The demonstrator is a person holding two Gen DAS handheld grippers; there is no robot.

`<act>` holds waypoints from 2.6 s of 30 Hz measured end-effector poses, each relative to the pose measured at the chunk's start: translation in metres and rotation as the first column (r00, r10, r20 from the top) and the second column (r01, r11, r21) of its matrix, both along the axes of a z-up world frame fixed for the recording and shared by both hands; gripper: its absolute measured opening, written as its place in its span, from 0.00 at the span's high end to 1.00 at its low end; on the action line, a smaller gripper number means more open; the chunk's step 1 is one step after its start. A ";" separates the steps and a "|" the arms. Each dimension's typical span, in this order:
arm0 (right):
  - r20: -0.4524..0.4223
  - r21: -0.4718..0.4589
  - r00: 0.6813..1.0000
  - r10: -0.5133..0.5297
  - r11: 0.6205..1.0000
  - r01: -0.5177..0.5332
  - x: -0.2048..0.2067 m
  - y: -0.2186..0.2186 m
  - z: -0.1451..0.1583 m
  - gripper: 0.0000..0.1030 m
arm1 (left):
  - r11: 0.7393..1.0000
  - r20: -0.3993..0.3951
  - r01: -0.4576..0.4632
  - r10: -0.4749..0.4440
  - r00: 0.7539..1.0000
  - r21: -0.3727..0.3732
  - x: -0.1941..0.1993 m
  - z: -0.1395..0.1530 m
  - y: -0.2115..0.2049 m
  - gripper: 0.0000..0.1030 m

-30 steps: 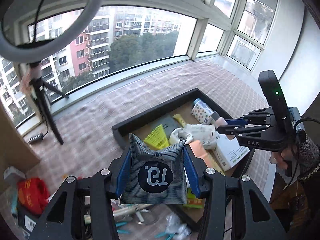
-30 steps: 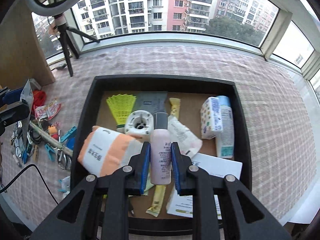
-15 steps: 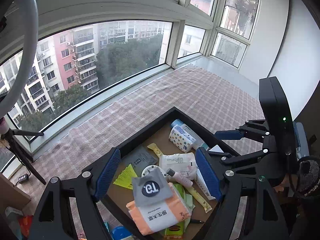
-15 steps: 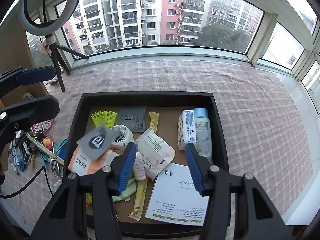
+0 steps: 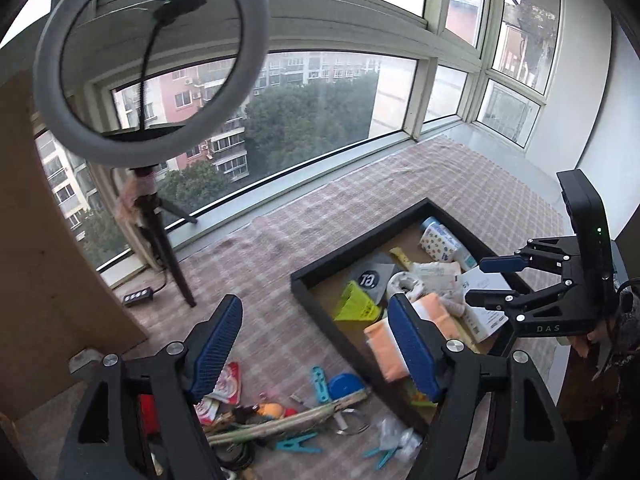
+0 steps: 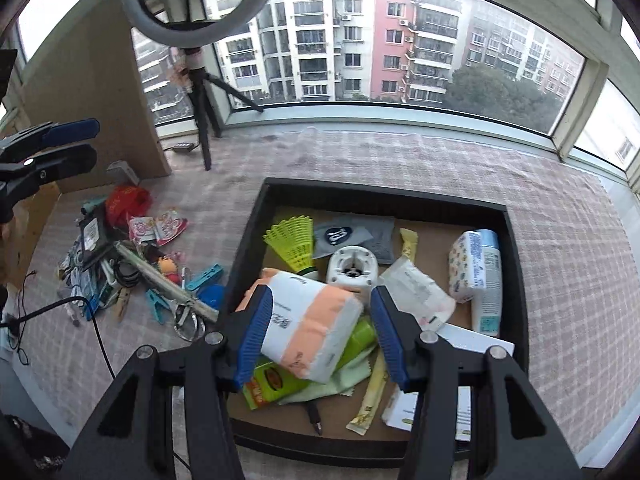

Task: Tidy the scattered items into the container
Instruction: 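Move both grippers back over the pile of items, then grasp the pink tube with the left gripper while the right grasps the white USB cable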

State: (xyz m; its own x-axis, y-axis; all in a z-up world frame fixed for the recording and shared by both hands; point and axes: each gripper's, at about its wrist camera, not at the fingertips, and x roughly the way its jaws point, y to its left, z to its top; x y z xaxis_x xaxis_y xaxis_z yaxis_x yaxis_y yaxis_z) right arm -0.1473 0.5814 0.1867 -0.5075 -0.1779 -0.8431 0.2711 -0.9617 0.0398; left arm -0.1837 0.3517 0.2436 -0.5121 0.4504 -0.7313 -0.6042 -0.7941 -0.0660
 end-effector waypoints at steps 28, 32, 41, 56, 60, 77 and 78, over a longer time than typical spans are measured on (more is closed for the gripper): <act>0.271 0.038 0.875 0.400 0.904 -0.425 0.025 -0.173 -0.107 0.70 | 0.840 0.405 -0.536 0.520 0.752 -0.083 0.134 -0.168 -0.295 0.53; 0.249 0.053 0.875 0.416 0.896 -0.441 0.025 -0.183 -0.099 0.70 | 0.809 0.441 -0.581 0.553 0.707 -0.082 0.128 -0.181 -0.298 0.53; 0.205 -0.051 0.840 0.502 0.863 -0.503 0.025 -0.237 -0.080 0.71 | 0.774 0.495 -0.627 0.582 0.645 -0.093 0.116 -0.199 -0.286 0.53; 0.244 -0.033 0.672 0.699 0.698 -0.715 0.062 -0.419 -0.126 0.81 | 0.730 0.423 -0.661 0.662 0.619 -0.176 0.118 -0.209 -0.284 0.63; 0.254 -0.048 0.651 0.715 0.682 -0.730 0.062 -0.433 -0.129 0.81 | 0.735 0.414 -0.653 0.659 0.628 -0.180 0.124 -0.209 -0.289 0.68; 0.288 -0.143 0.665 0.689 0.717 -0.682 0.067 -0.419 -0.122 0.83 | 0.730 0.425 -0.676 0.645 0.635 -0.096 0.152 -0.199 -0.311 0.82; 0.282 -0.159 0.675 0.682 0.727 -0.668 0.066 -0.411 -0.118 0.83 | 0.731 0.429 -0.678 0.640 0.638 -0.082 0.152 -0.194 -0.312 0.82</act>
